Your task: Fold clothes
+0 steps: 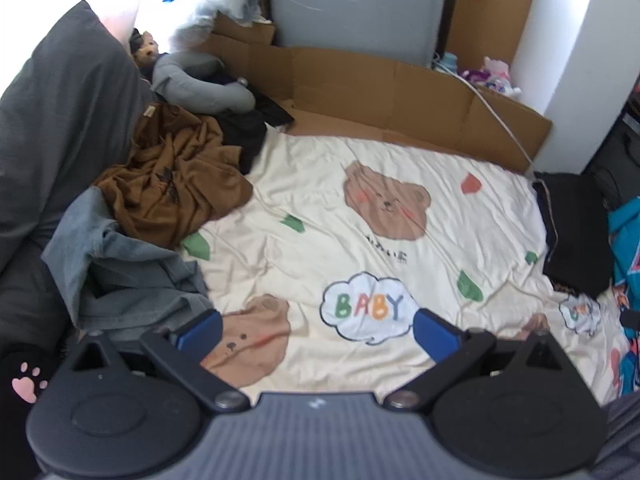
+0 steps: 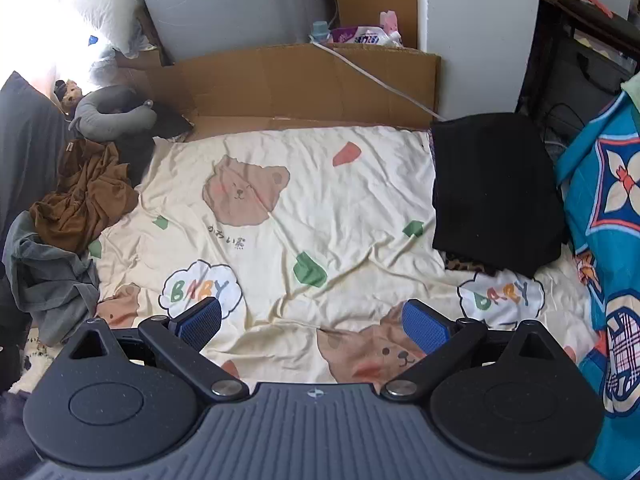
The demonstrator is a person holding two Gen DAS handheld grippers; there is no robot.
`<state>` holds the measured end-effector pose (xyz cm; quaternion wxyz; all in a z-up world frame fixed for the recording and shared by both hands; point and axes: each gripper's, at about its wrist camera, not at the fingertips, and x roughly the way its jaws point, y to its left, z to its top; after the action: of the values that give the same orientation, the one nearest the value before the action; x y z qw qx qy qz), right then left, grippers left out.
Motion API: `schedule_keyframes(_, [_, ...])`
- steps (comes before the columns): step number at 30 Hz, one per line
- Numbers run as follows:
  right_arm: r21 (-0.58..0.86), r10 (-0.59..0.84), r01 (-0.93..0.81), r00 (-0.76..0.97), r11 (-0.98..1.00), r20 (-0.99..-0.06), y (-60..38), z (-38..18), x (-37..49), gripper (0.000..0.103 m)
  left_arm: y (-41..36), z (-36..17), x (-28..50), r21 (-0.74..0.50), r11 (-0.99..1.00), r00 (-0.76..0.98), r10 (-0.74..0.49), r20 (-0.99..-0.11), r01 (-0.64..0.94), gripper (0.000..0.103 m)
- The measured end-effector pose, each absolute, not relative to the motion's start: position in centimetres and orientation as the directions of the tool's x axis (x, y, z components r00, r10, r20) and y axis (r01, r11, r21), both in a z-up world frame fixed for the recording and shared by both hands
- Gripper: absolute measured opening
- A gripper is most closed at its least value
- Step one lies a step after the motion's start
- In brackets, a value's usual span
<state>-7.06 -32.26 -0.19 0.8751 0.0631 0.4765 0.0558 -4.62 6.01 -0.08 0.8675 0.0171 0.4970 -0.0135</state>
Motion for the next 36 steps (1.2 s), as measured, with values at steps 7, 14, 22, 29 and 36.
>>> schedule_keyframes(7, [0.110, 0.116, -0.045, 0.560, 0.993, -0.820, -32.3, 0.5, -7.2, 0.100, 5.1, -1.6, -5.5, 0.036, 0.998, 0.488, 0.003, -0.873, 0.058, 0.102])
schedule_keyframes(14, [0.114, 0.134, -0.070, 0.544, 0.991, -0.828, -31.7, 1.1, -7.1, 0.100, 5.0, -2.5, -5.7, 0.028, 0.999, 0.464, 0.007, -0.886, 0.038, 0.102])
schedule_keyframes(22, [0.115, 0.157, -0.112, 0.539, 0.987, -0.828, -31.3, 0.4, -6.7, 0.100, 4.4, -3.1, -5.7, 0.034, 0.998, 0.453, 0.009, -0.892, 0.046, 0.102])
schedule_keyframes(29, [0.115, 0.159, -0.114, 0.548, 0.987, -0.821, -31.7, 0.1, -6.6, 0.100, 4.1, -2.3, -5.6, 0.034, 0.998, 0.472, 0.003, -0.882, 0.058, 0.102])
schedule_keyframes(36, [0.104, 0.142, -0.100, 0.554, 0.990, -0.820, -32.6, -0.1, -6.7, 0.100, 4.2, -1.1, -5.0, 0.074, 0.995, 0.489, 0.033, -0.872, 0.064, 0.102])
